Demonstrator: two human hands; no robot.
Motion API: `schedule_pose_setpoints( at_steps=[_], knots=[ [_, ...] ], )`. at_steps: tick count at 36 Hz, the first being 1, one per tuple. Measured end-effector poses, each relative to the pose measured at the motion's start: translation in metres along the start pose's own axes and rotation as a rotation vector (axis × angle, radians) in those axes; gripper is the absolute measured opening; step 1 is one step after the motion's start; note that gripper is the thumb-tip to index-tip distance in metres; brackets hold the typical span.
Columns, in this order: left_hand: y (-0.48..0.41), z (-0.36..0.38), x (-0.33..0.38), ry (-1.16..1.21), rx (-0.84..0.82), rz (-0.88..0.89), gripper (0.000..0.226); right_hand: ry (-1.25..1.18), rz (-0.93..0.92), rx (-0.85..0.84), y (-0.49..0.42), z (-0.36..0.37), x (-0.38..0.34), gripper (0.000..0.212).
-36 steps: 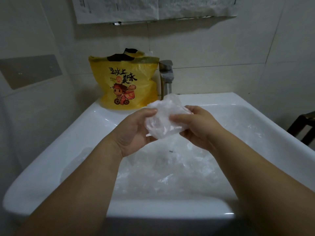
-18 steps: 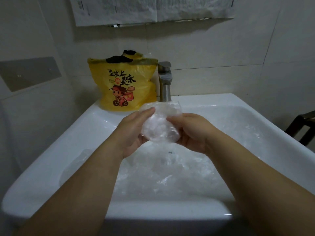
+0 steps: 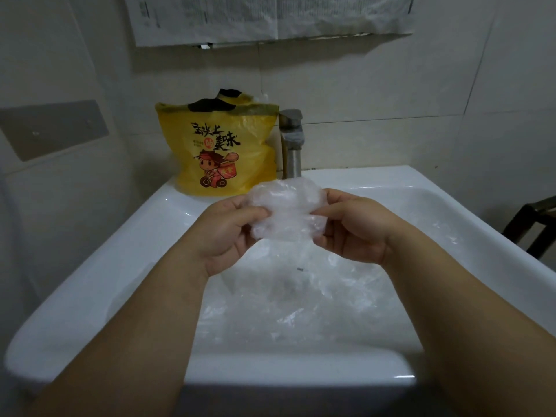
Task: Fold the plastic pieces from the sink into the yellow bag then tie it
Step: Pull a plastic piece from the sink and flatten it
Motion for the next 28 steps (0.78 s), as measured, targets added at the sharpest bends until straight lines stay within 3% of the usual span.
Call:
schedule_pose_setpoints(
  at_steps=[6,14,21,25,28],
  knots=[
    [0.004,0.002,-0.002,-0.017,-0.054,-0.059,0.032,-0.001,-0.01,-0.016,0.0,-0.002,-0.001,0.031],
    [0.006,0.005,0.0,-0.064,0.057,-0.042,0.023,0.033,-0.012,0.02,-0.002,-0.005,-0.001,0.038],
    [0.01,0.012,-0.006,-0.215,0.024,-0.112,0.024,0.103,-0.043,0.097,-0.002,-0.011,-0.003,0.034],
    [0.009,0.011,0.0,-0.252,0.083,-0.034,0.03,0.068,-0.08,0.047,0.001,-0.003,-0.006,0.021],
    [0.009,0.008,0.005,-0.322,0.143,0.037,0.038,0.004,-0.026,-0.036,0.004,0.003,-0.004,0.028]
  ],
)
Point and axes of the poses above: each hand's wrist, its own y-axis away from the middle knuckle, its own z-axis out of the palm, x = y × z, the point moved 6 cm from there along -y, towards the middle knuckle, and after that the axes turned 7 degrees about -x, right-handed, at the moved point
